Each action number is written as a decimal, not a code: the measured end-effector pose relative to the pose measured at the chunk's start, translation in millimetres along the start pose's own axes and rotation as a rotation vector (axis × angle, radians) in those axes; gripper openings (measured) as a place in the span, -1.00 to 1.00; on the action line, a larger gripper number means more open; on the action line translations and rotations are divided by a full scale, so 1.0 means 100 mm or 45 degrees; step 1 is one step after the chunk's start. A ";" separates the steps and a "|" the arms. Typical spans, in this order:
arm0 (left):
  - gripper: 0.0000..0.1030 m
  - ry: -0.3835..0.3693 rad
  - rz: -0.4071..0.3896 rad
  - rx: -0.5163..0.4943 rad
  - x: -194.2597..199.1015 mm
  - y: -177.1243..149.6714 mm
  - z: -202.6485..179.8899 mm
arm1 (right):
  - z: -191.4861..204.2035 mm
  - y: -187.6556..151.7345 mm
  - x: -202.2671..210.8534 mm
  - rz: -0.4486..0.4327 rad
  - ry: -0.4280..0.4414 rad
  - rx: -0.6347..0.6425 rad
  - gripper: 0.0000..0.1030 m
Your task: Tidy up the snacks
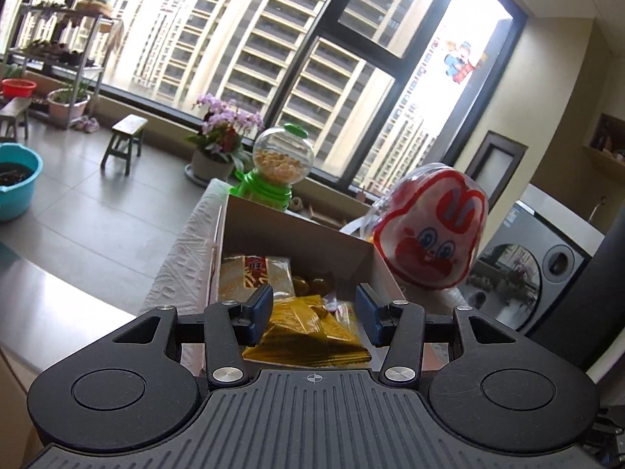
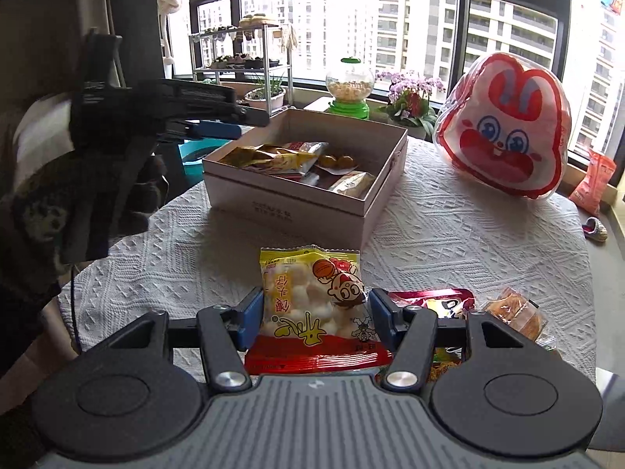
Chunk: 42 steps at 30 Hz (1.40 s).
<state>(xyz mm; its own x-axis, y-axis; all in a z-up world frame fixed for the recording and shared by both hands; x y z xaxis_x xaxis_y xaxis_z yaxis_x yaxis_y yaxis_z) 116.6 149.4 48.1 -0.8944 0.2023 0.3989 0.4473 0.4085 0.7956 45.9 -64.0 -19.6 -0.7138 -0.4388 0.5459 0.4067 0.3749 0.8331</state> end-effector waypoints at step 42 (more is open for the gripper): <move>0.00 -0.180 0.507 -0.341 -0.04 -1.47 -1.15 | -1.87 -0.82 -0.21 0.065 -0.404 -0.381 0.23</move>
<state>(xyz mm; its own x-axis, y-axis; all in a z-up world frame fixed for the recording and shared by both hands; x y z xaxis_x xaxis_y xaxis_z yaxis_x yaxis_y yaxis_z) 54.0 -13.8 -18.2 -0.6372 0.4226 0.6446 0.7223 0.0355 0.6907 134.2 -238.5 -82.1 -0.8091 -0.1359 0.5717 0.5601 0.1157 0.8203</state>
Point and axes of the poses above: each gripper's, at about its wrist camera, not at the fingertips, and x roughly against the way its jaws point, z to its left, y to its top, the point moved 8 cm from there along -x, roughly the way its jaws point, and after that the axes turned 1 degree about x, right-handed, at the moved point
